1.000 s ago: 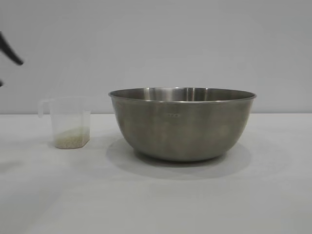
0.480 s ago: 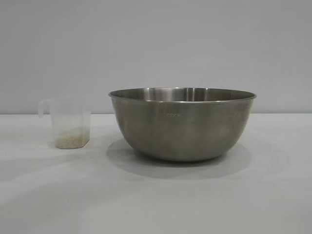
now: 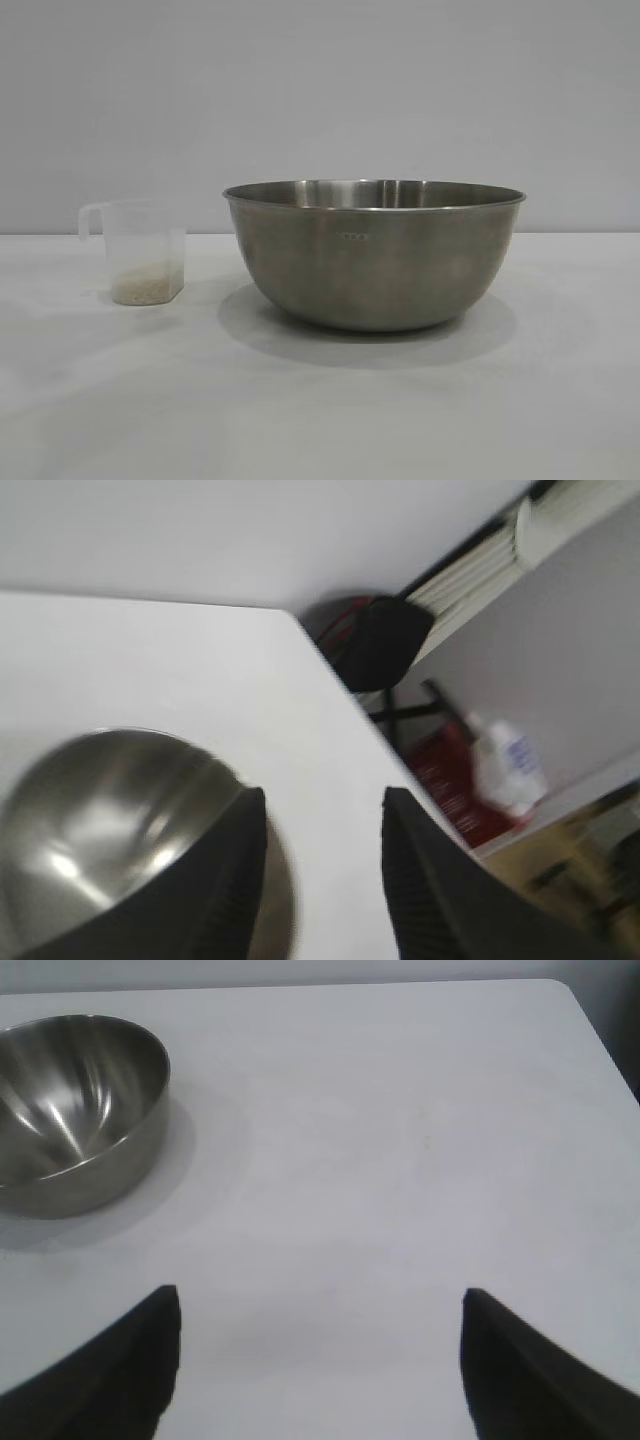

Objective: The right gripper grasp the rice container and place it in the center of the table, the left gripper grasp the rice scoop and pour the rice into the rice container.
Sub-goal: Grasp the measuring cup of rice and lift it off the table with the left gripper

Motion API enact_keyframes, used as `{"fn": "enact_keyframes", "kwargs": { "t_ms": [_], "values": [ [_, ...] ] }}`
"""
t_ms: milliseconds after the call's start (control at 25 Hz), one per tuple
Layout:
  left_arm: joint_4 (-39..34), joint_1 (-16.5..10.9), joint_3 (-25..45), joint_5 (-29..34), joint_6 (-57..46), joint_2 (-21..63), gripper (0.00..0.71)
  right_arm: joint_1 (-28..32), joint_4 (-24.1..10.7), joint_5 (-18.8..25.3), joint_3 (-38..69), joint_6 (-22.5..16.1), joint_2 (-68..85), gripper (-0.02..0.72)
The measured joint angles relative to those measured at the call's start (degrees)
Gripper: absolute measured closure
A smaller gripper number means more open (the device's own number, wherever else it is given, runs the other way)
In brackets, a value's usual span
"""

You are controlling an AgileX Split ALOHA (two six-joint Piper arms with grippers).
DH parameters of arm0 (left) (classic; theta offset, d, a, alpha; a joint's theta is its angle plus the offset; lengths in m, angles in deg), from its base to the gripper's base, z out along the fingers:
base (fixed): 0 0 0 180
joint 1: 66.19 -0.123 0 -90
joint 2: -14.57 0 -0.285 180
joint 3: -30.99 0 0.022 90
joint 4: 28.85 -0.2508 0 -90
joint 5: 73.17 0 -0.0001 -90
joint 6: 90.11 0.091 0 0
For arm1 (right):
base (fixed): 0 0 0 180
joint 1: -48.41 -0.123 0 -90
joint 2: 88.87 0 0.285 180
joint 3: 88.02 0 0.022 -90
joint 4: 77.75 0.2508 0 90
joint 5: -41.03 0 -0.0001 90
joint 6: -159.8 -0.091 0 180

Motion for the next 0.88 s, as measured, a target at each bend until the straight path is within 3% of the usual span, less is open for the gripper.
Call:
{"fn": "enact_keyframes", "kwargs": {
  "t_ms": [320,720,880],
  "values": [
    [-12.83,0.0,0.0,-17.82,3.45,-0.13,0.461,0.0,0.0,0.0,0.0,0.0,0.0,0.171],
    [-43.83,0.0,0.21,-32.31,4.14,-0.13,0.461,0.0,0.0,0.0,0.0,0.0,0.0,0.171],
    [-45.27,0.0,0.21,-43.84,3.7,-0.13,0.461,0.0,0.0,0.0,0.0,0.0,0.0,0.171]
  ]
}}
